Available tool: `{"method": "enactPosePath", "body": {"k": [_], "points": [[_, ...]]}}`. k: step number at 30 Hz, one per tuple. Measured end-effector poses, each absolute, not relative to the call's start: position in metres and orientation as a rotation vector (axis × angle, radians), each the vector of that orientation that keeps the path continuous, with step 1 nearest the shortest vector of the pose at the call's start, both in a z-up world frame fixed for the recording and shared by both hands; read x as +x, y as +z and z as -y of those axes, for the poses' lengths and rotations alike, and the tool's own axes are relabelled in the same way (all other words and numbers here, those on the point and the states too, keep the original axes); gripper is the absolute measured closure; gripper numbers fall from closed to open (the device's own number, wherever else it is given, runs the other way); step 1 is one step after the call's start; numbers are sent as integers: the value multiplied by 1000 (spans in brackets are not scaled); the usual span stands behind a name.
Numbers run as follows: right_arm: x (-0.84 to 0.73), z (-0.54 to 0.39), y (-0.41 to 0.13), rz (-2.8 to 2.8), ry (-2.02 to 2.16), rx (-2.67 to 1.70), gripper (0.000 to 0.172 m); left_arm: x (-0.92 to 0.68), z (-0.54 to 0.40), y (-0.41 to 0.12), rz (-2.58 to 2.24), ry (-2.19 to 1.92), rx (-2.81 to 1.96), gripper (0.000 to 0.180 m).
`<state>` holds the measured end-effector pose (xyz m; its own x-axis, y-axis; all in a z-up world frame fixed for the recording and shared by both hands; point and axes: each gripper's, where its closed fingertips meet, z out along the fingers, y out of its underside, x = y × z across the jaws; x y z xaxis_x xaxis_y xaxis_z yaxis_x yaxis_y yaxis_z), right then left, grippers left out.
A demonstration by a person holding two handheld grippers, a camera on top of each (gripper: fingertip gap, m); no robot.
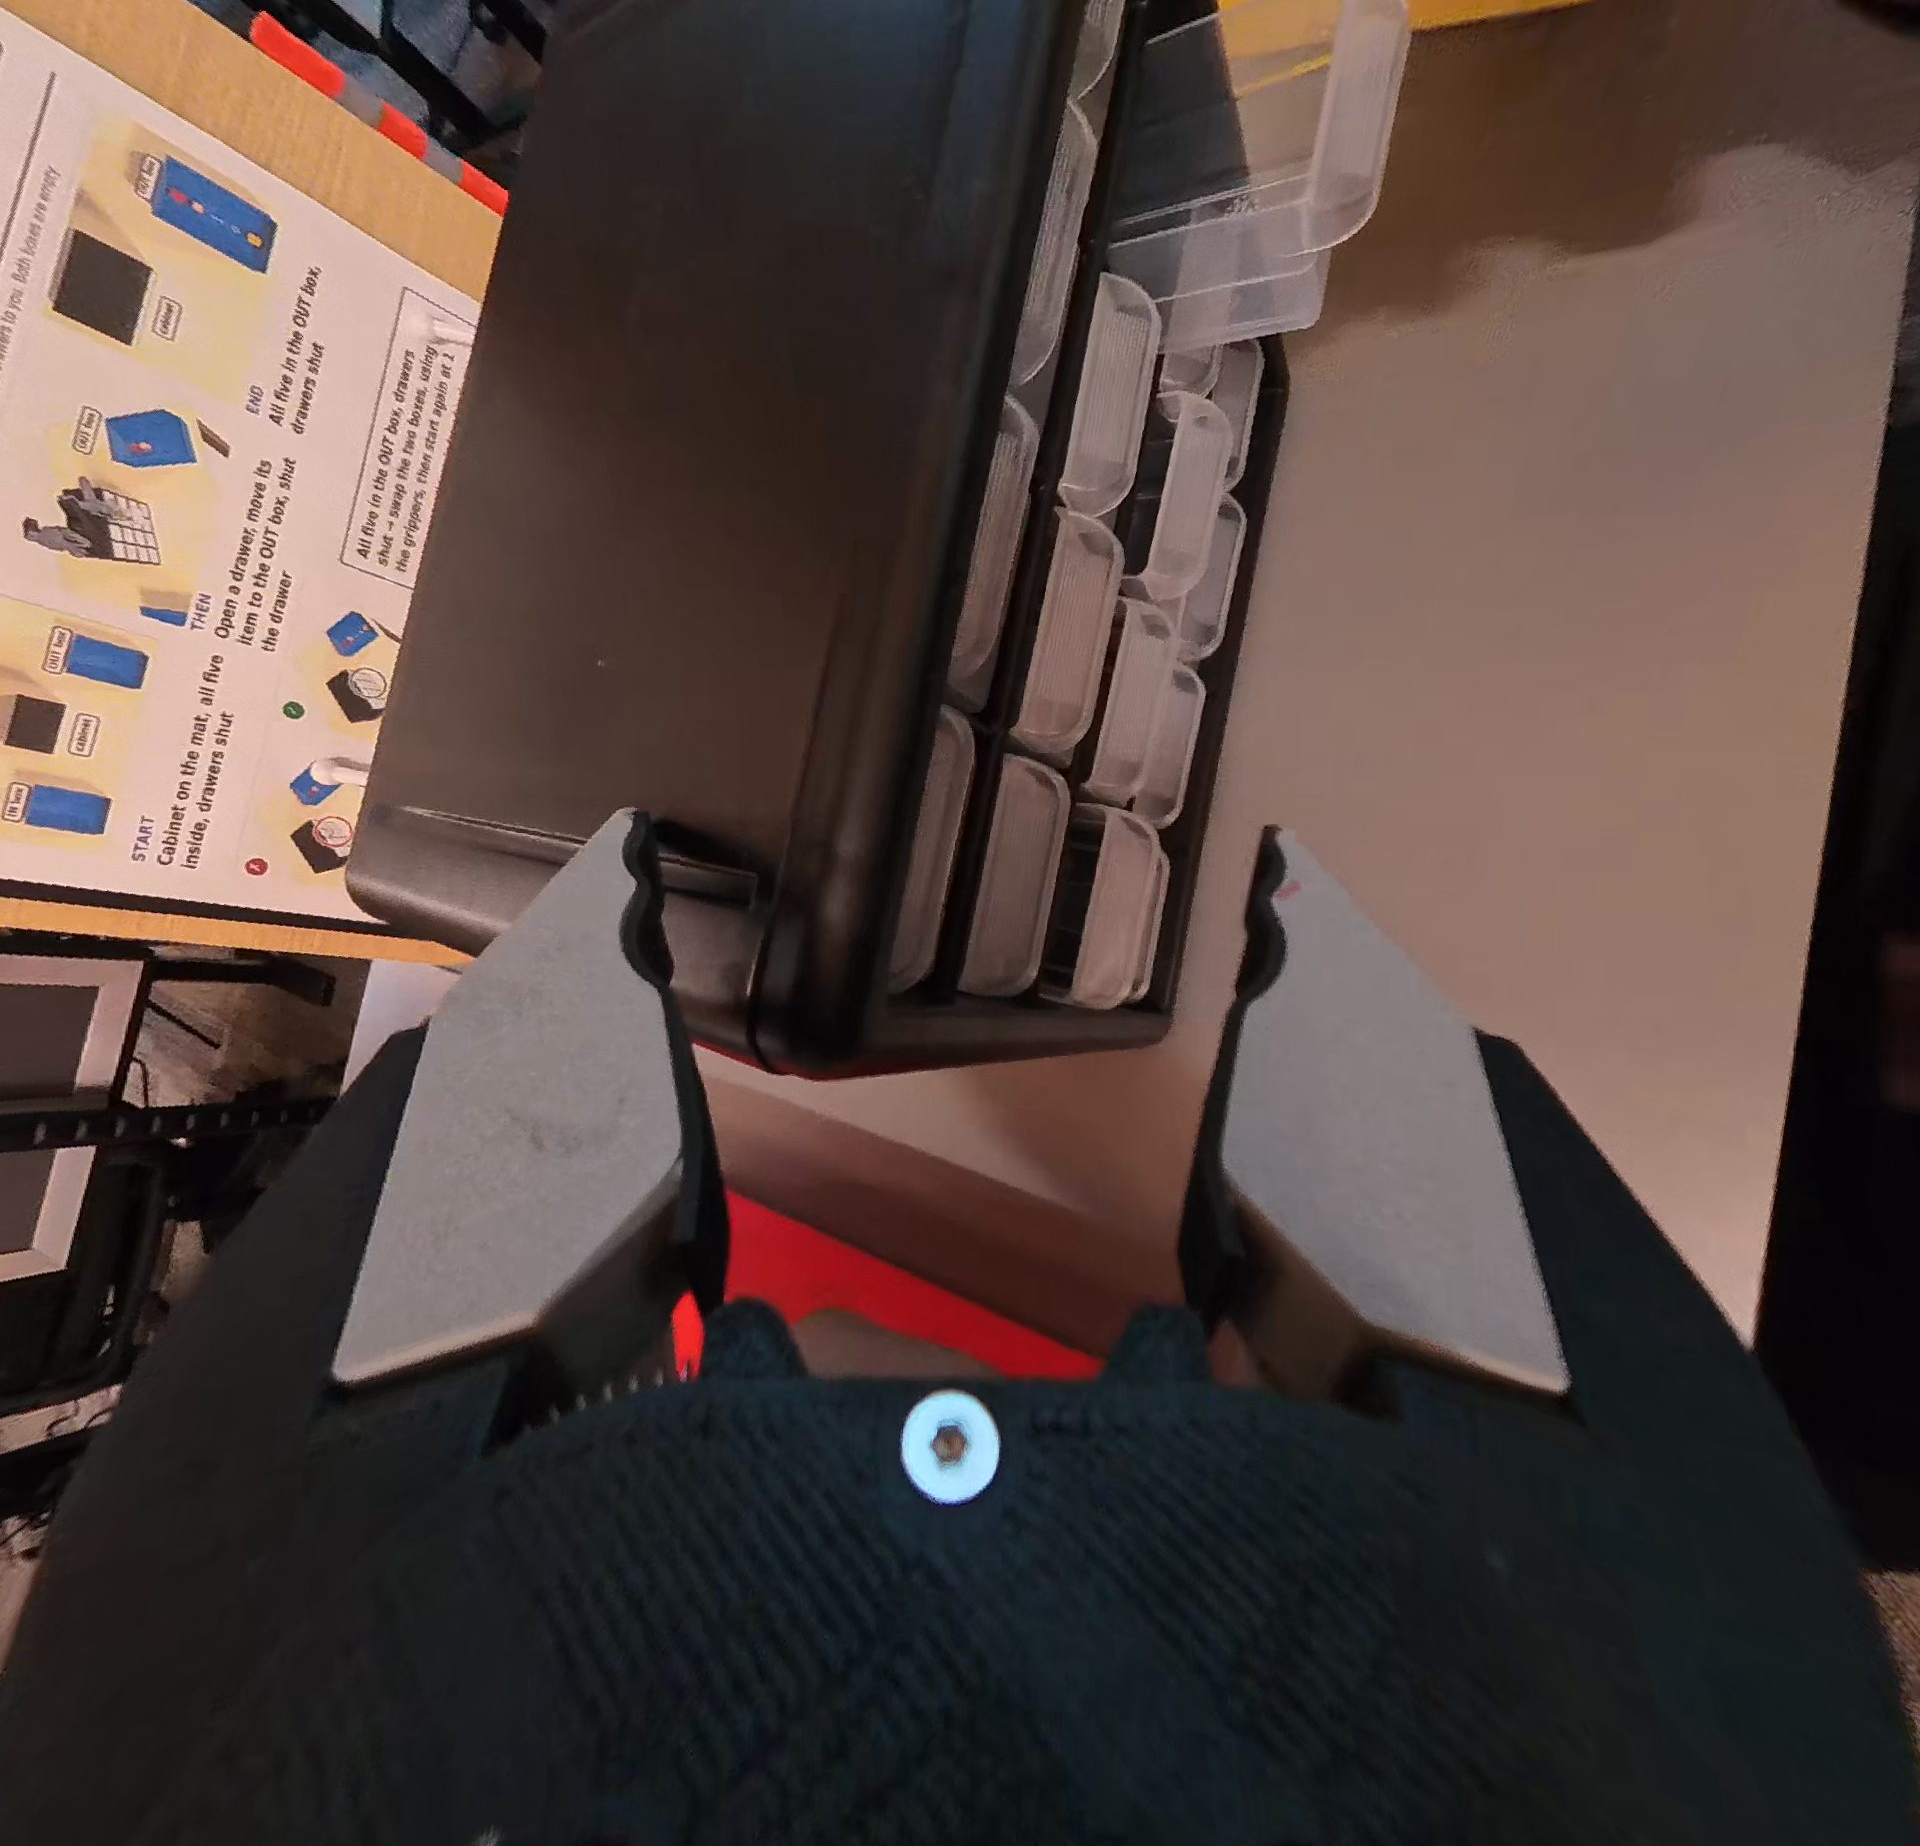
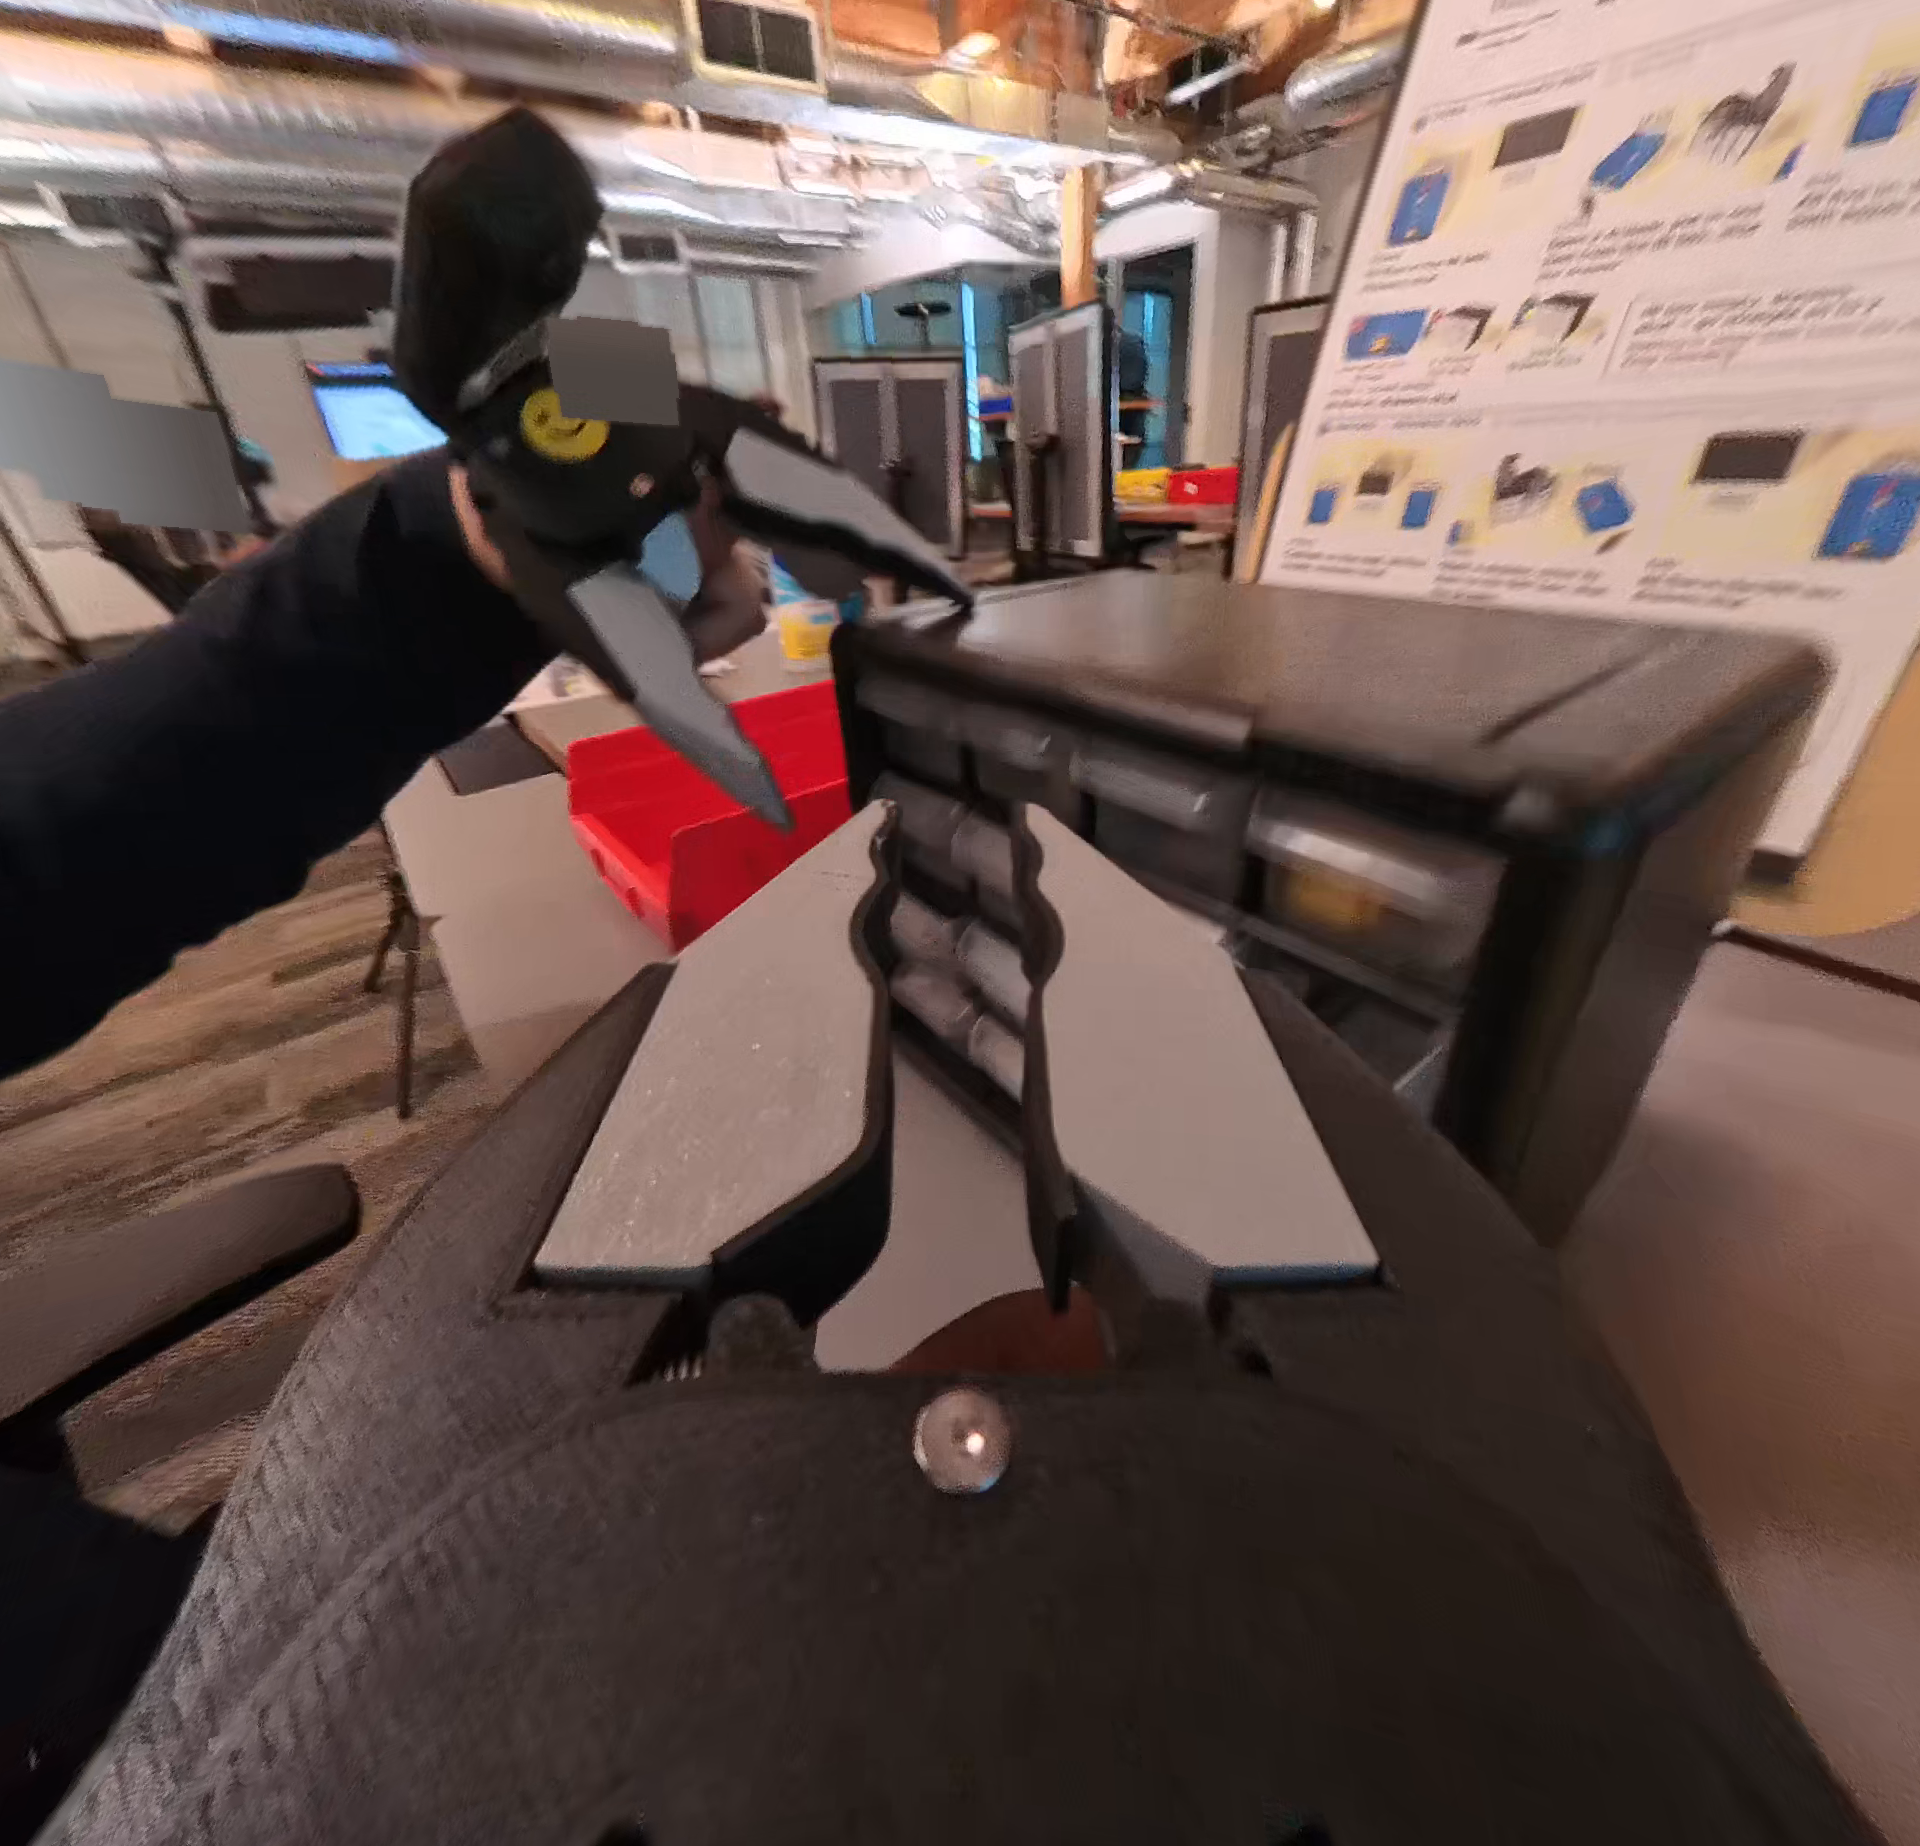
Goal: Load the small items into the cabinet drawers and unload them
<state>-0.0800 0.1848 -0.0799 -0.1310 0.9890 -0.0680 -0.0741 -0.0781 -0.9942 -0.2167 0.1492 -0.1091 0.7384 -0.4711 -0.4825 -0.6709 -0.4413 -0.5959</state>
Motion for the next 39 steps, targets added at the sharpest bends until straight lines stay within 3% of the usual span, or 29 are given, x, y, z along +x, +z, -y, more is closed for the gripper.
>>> {"method": "enactPosePath", "body": {"k": [4, 6, 8, 11, 12, 25, 31, 39], "points": [[-110, -192, -37, 1335, 1255, -1273, 137, -211, -145, -100, -725, 143, -2070, 71], [-134, -204, -30, 1388, 1086, -1306, 140, -208, -136, -88, -597, -51, -2021, 81], [-156, -219, -36, 1427, 896, -1355, 144, -230, -126, -75, -406, -109, -1980, 101], [-180, -218, -63, 1562, 788, -1448, 161, -279, -98, -77, -160, -57, -1985, 104], [-184, -214, -72, 1610, 786, -1474, 172, -293, -86, -82, -112, -44, -2002, 106], [-191, -216, -75, 1642, 869, -1572, 172, -413, 21, -251, 158, 75, -2767, 127], [-191, -216, -75, 1650, 877, -1571, 172, -411, 26, -281, 122, 67, -2931, 123], [-191, -216, -75, 1659, 876, -1568, 172, -404, 24, -286, 2, 155, -2993, 158]]}}
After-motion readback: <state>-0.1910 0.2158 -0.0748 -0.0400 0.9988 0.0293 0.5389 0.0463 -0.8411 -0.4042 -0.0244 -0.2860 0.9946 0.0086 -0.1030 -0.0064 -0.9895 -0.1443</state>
